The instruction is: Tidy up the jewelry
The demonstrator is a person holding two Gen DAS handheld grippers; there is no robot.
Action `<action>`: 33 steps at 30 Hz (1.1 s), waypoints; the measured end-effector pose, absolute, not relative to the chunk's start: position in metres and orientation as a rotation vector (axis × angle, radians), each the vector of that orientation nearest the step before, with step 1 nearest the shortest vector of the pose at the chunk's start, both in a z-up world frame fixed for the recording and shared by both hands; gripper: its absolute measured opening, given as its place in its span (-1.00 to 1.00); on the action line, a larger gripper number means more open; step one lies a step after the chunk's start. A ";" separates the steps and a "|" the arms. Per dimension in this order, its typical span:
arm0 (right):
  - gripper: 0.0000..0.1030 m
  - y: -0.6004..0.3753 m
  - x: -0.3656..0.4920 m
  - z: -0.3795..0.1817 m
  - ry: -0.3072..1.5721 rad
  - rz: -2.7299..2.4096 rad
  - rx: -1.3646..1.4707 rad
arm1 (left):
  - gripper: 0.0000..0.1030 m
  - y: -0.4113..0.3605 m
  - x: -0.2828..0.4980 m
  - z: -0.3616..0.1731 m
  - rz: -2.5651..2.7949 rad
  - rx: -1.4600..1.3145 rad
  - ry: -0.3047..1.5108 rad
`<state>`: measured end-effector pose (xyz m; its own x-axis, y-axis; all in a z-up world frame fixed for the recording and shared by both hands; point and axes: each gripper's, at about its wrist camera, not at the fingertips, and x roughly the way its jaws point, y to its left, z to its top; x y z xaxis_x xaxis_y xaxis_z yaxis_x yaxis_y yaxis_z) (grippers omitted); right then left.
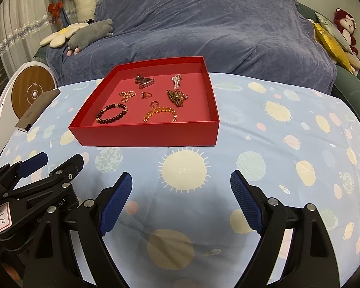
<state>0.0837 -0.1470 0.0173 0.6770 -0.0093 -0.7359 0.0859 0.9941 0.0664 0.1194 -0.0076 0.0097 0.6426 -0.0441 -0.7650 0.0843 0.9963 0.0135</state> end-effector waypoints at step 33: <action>0.71 -0.150 0.082 0.022 0.787 -0.093 0.089 | 0.37 -0.007 0.122 0.014 -0.043 0.054 0.853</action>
